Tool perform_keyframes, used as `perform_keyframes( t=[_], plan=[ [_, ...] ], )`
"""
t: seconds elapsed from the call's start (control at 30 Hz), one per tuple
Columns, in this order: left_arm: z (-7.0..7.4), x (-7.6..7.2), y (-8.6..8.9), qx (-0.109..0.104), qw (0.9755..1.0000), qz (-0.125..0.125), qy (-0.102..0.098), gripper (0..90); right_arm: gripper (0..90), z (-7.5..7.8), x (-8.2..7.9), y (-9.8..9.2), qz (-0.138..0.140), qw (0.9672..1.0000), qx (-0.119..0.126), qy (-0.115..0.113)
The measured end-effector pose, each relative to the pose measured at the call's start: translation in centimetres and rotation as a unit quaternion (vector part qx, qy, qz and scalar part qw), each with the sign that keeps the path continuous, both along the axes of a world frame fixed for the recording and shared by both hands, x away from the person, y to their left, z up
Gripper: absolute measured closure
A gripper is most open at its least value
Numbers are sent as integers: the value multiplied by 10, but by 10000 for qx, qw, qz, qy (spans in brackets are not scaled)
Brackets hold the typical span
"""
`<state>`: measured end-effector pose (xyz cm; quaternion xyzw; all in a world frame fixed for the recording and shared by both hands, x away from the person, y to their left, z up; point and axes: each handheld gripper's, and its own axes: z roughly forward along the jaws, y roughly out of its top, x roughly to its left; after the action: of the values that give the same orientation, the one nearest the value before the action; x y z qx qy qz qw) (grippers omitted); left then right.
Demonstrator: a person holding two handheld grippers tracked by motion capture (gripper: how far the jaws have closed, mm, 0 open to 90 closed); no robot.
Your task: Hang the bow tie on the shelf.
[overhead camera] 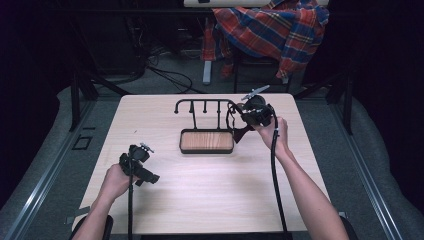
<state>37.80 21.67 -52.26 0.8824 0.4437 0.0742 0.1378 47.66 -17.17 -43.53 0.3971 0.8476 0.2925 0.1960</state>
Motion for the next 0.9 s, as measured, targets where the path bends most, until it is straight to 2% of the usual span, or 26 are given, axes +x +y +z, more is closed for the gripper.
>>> perform_keyframes(
  t=[0.07,0.13,0.4,0.63,0.9],
  plan=[
    [0,0,0,5,10000,3,0,16,871,-2,1,0,0,10000,-8,54],
    [0,0,0,2,10000,0,14,16,867,-6,3,0,33,9998,82,159],
    [0,0,1,4,10000,-4,14,16,849,-16,7,2,45,9993,23,376],
    [0,0,0,1,10000,-2,17,16,809,-22,11,-1,51,9981,149,594],
    [0,0,0,10,10000,6,-7,16,747,-24,12,0,56,9977,223,644]
  ],
)
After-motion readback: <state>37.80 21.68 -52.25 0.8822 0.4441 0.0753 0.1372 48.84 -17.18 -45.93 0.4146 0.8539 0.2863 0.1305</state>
